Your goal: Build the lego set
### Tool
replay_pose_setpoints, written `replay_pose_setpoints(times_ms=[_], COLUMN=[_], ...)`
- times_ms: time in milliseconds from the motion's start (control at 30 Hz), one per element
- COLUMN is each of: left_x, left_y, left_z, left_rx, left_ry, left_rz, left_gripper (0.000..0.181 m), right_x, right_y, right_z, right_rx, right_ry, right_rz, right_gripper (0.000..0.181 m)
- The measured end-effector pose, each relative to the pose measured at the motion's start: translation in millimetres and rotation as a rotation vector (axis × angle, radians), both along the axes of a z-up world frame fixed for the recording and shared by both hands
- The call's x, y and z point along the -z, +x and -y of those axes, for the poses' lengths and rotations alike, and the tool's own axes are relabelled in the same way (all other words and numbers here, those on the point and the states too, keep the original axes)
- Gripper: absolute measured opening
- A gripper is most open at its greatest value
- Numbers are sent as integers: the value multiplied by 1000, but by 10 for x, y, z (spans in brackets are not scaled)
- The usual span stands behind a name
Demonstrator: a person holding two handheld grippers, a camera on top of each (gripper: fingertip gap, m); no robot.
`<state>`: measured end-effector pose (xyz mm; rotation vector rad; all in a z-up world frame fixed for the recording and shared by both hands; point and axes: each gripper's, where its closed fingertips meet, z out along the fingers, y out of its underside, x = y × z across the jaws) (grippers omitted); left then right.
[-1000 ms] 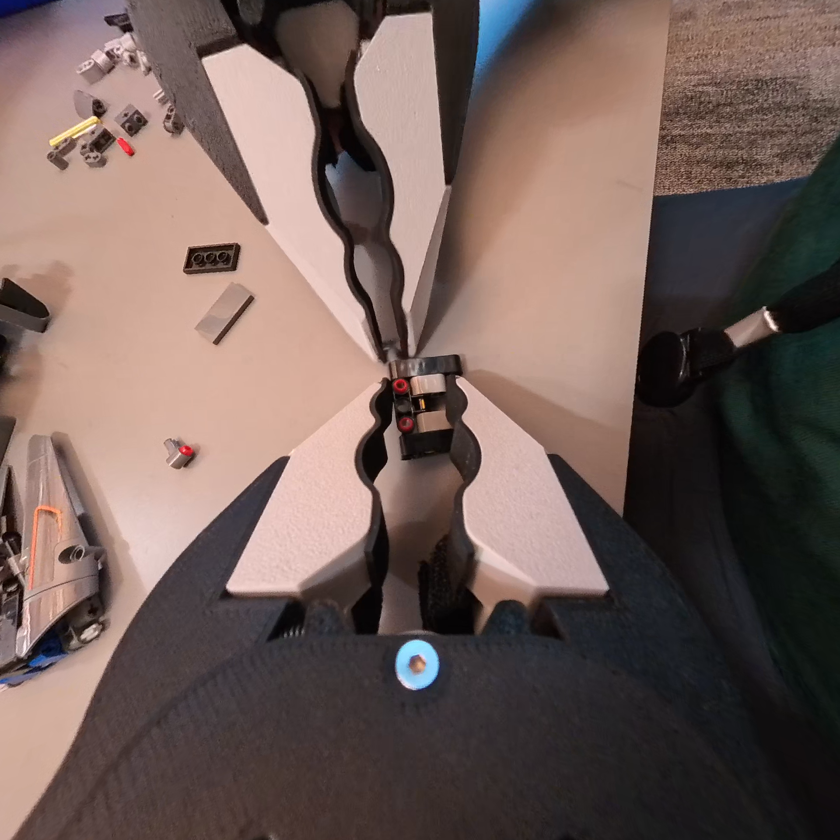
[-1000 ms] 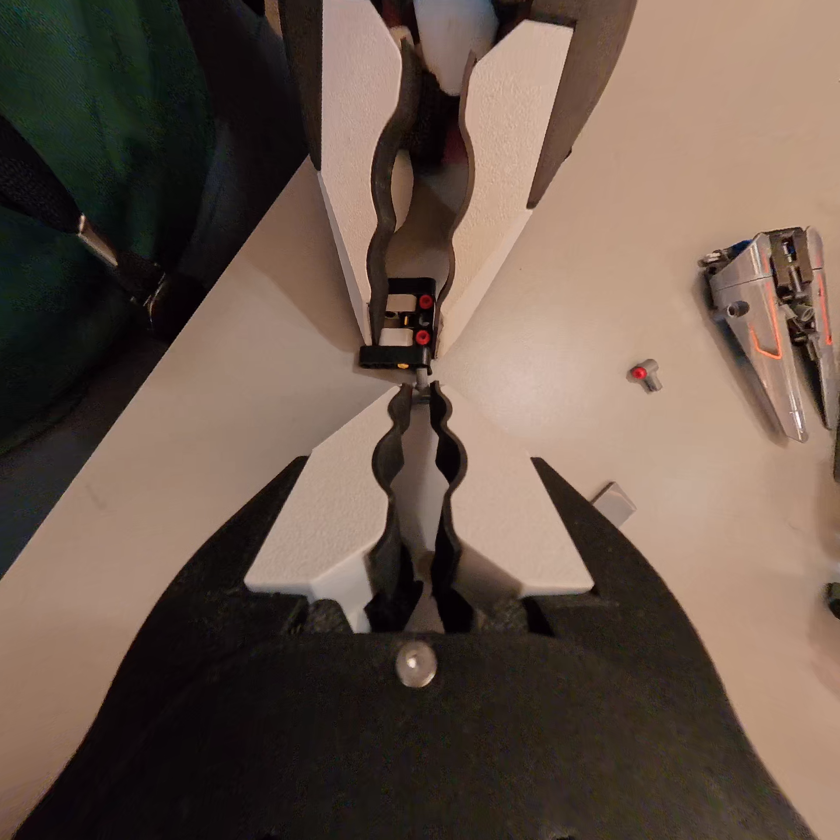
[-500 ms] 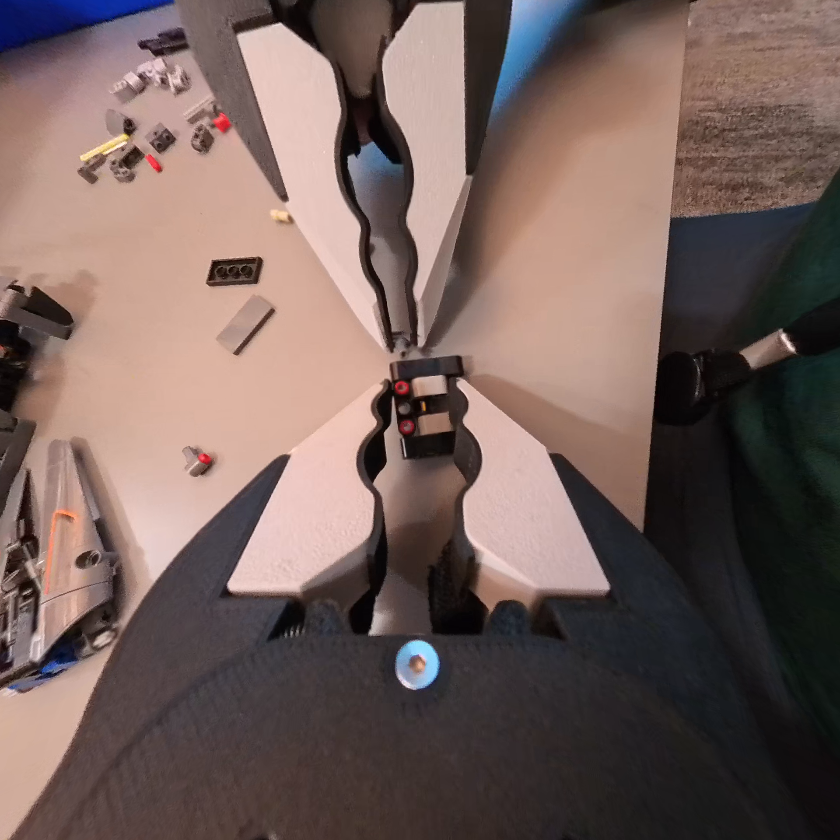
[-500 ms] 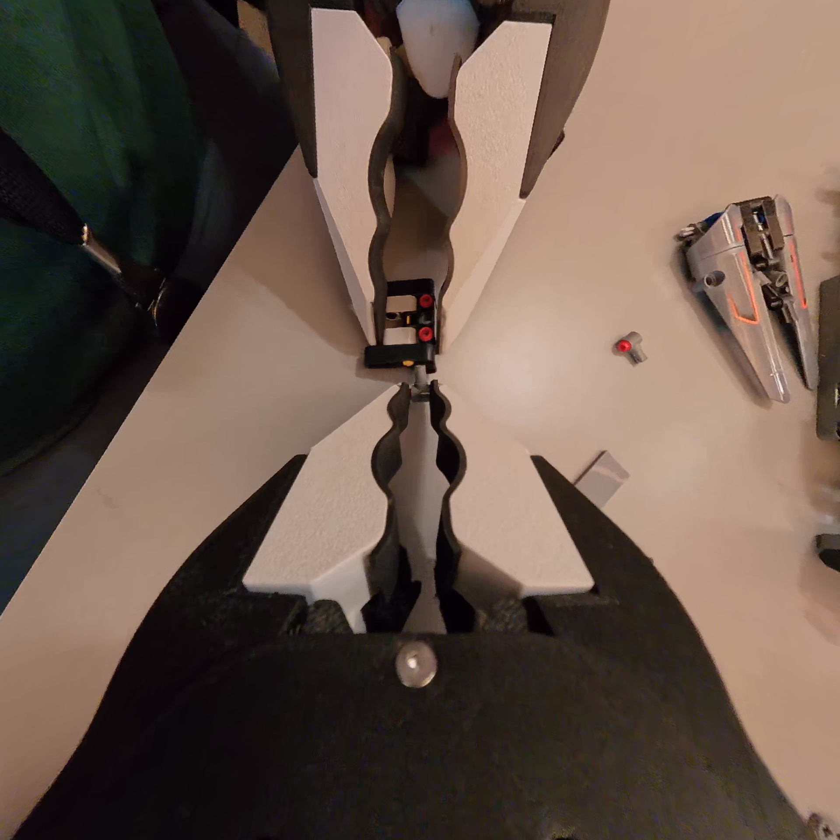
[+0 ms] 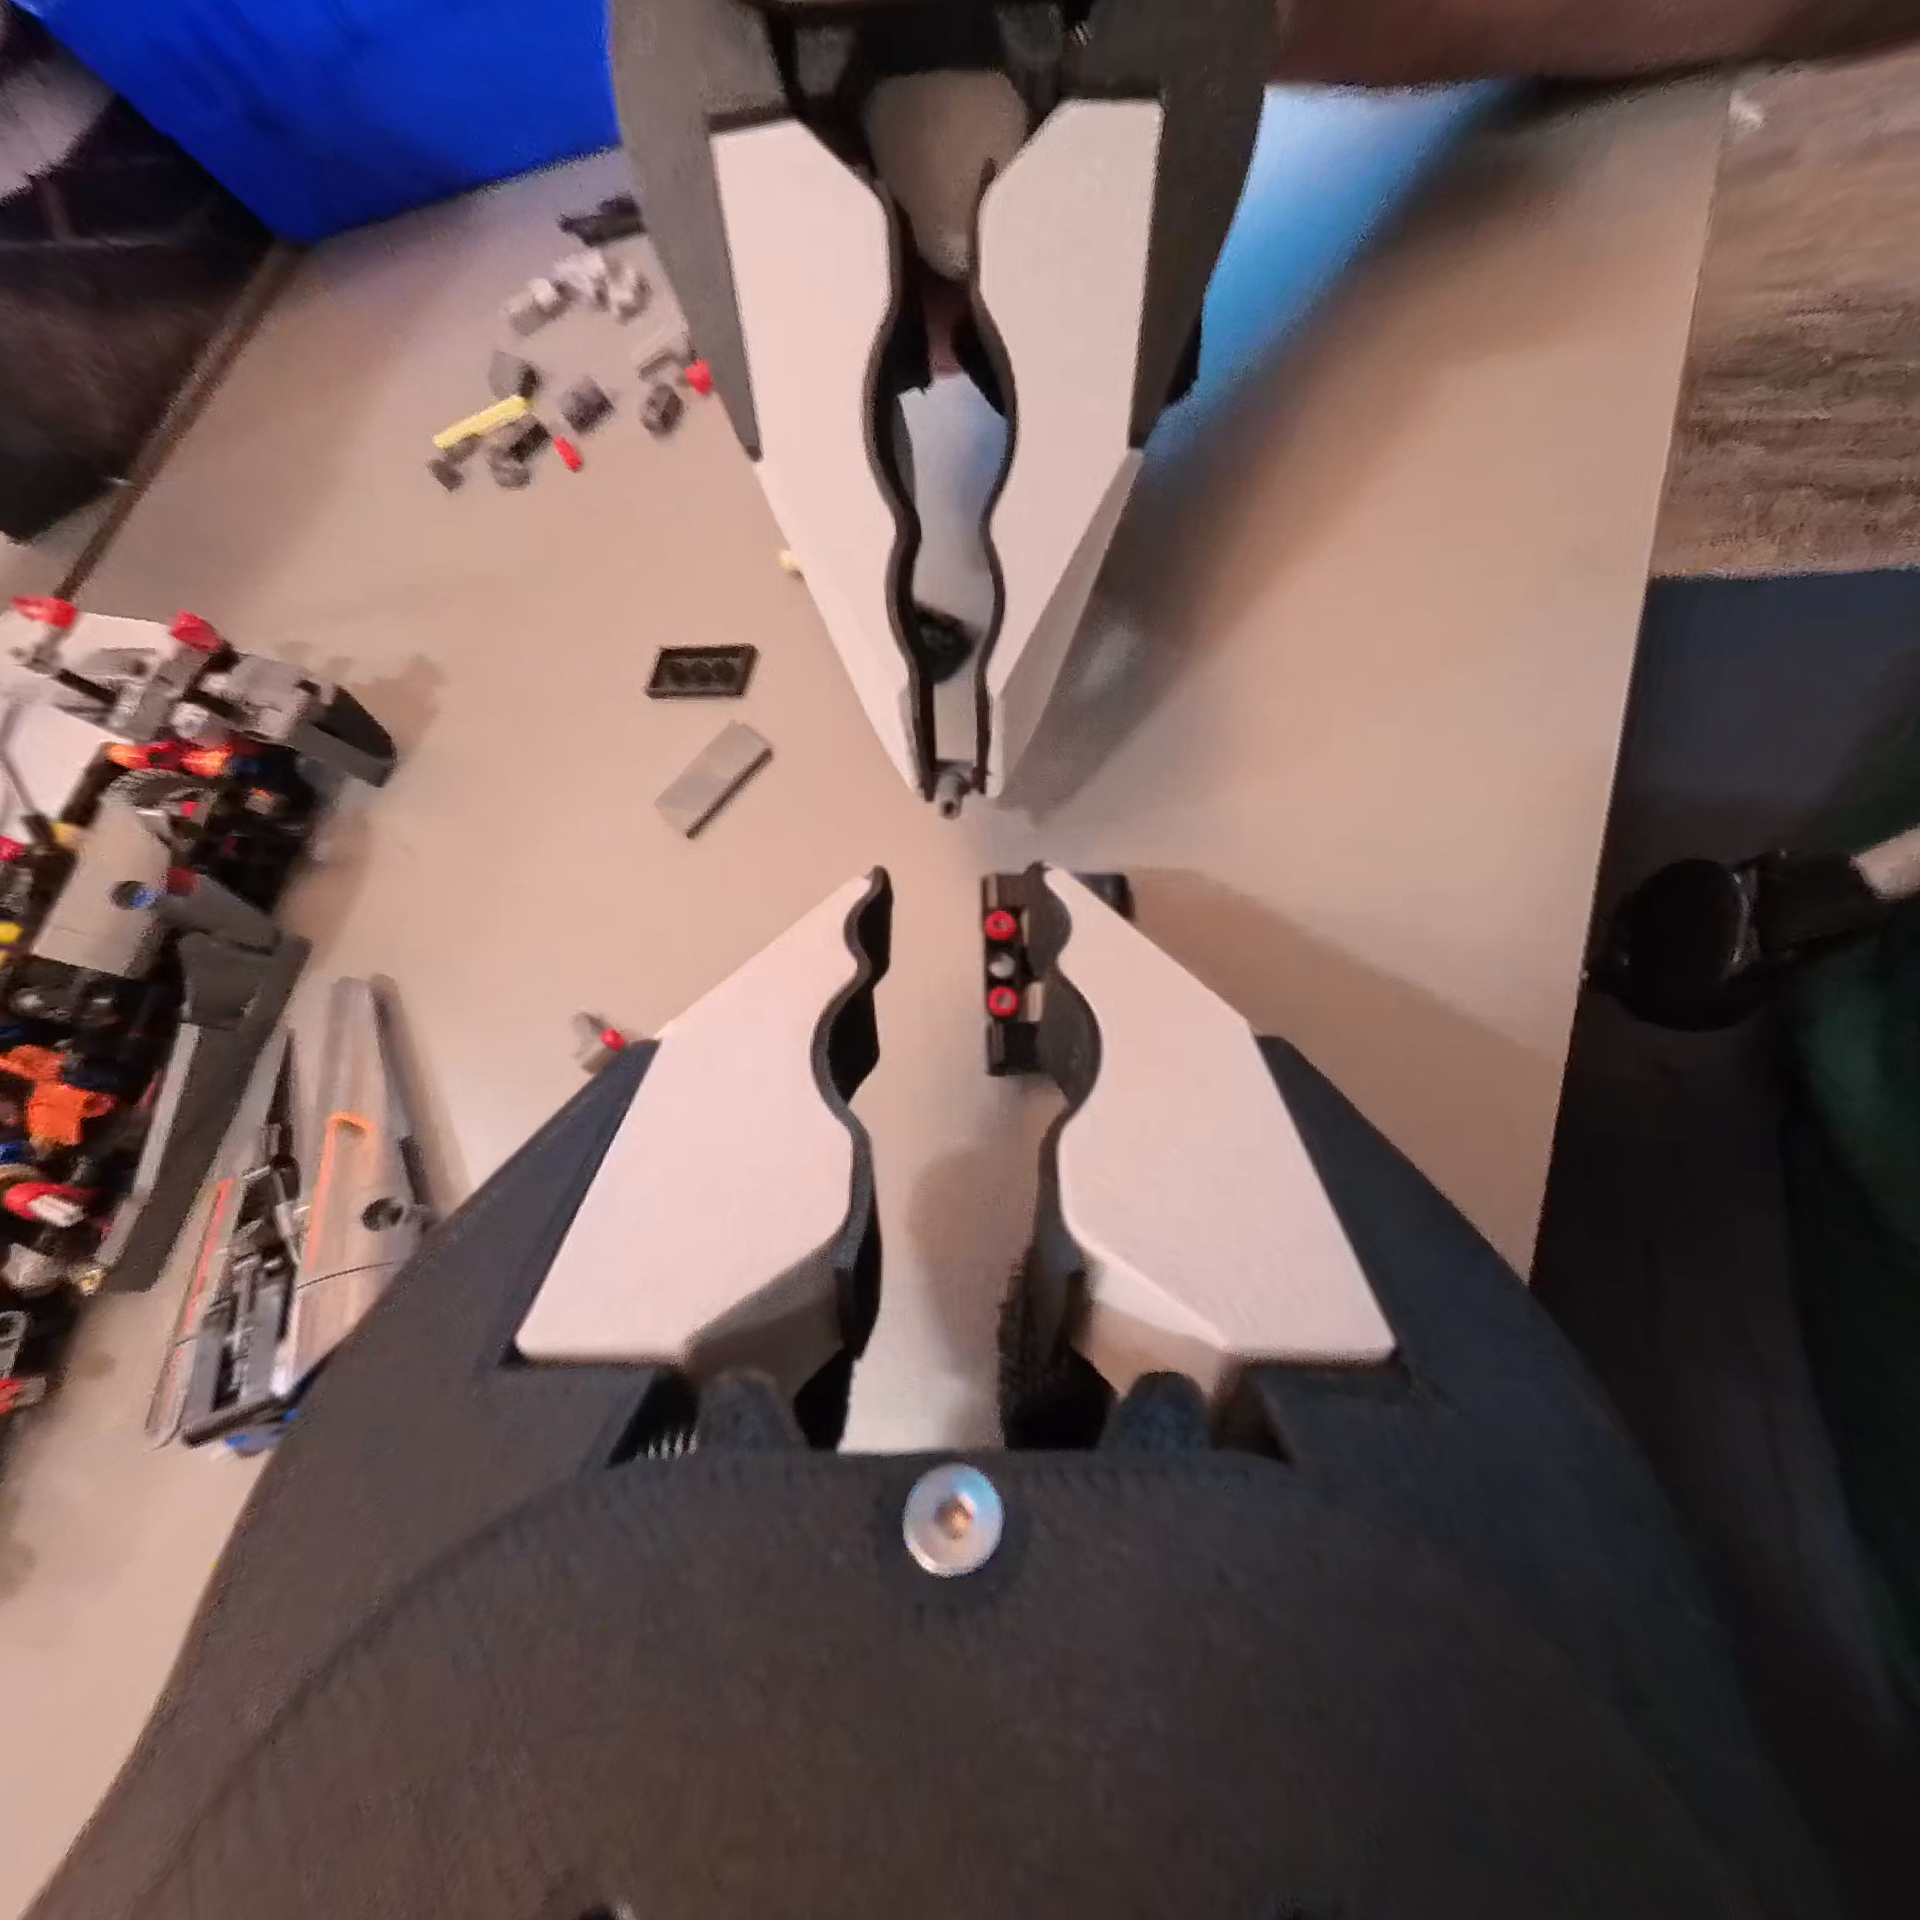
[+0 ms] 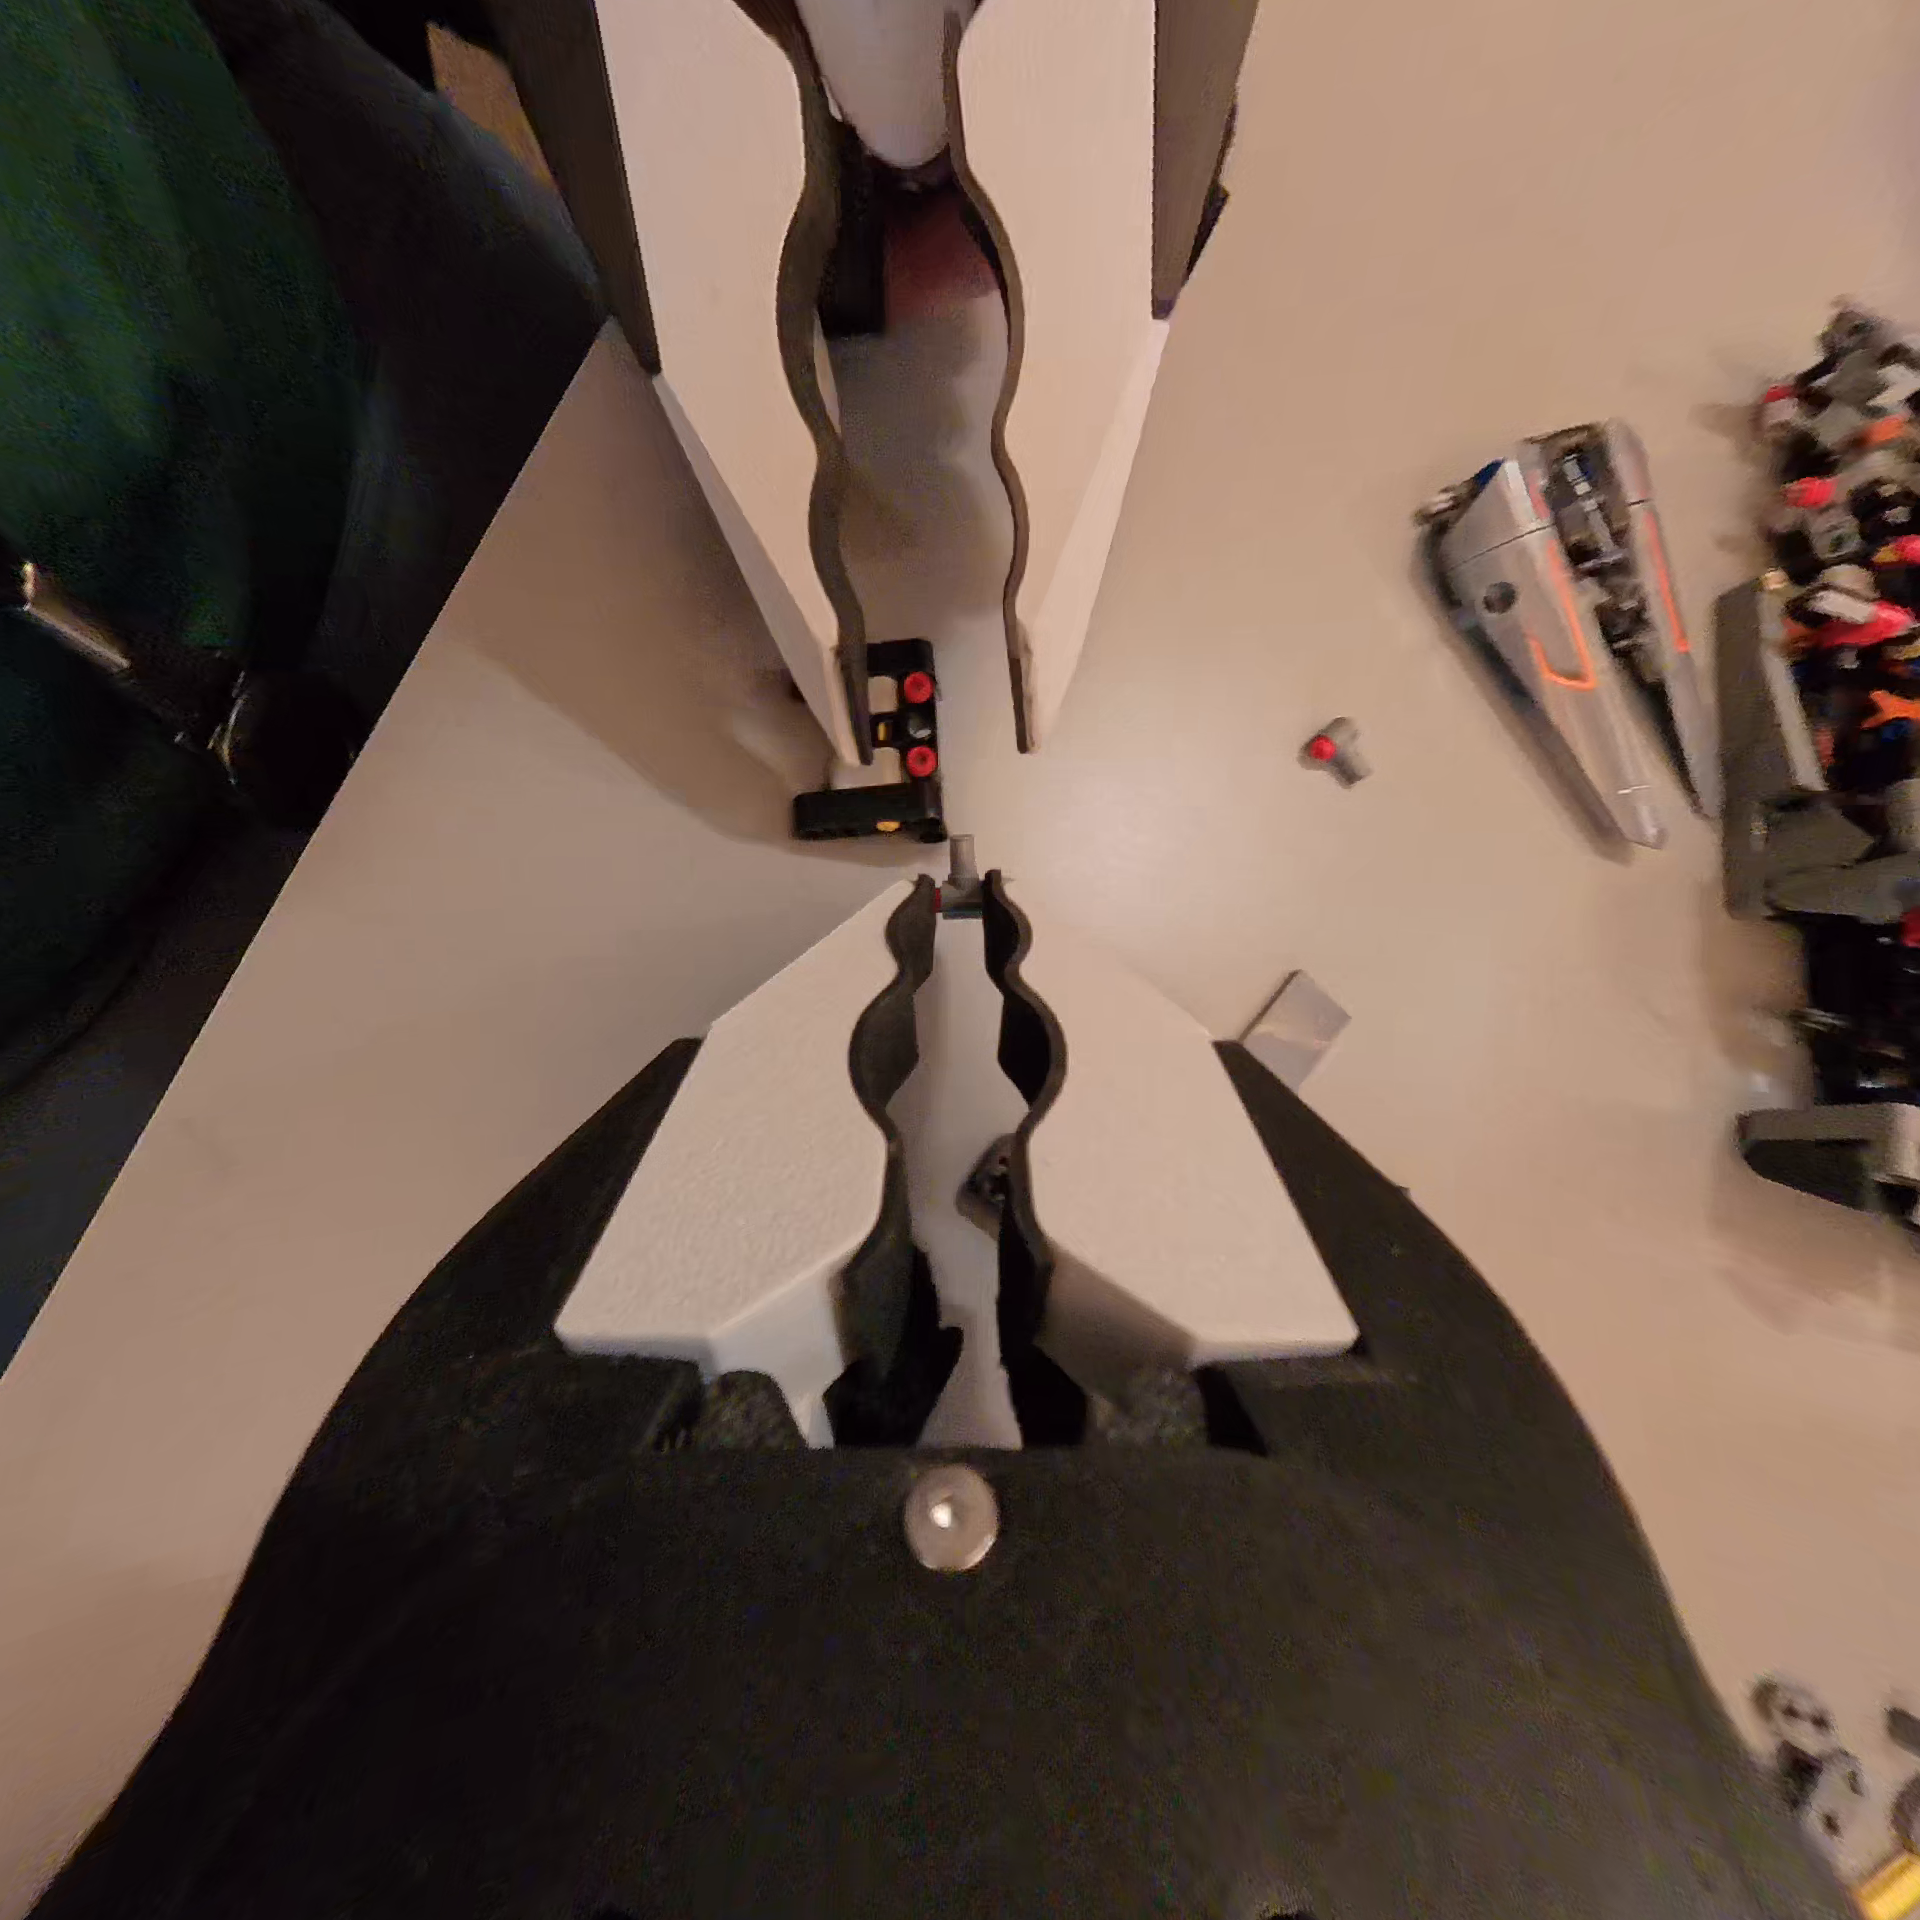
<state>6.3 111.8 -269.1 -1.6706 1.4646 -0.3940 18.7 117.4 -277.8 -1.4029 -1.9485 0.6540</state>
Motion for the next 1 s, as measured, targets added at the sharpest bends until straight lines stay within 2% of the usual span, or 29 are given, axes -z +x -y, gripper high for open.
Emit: replay_pose_setpoints(times_ms=[167,267,433,500,633,1000], left_x=[-273,-328,-383,-392,-423,-576], left_y=[112,142,160,159,160,161], left_z=[-120,-170,-166,-155,-152,-97], left_rx=[-76,-97,-97,-92,-87,-9], left_ry=[-105,-188,-266,-300,-360,-488], left_rz=[158,231,314,338,396,575], left_gripper=[22,18,3,3,3,2], right_x=[-266,-398,-455,-469,-491,-618], right_y=[-55,-73,-65,-68,-71,-54], right_z=[-111,-119,-122,-112,-106,-77], right_rx=[44,53,53,47,47,37], right_ry=[161,231,293,312,325,201], right_rz=[-121,-176,-193,-197,-205,-301], right_gripper=[7,7,7,7,7,13])
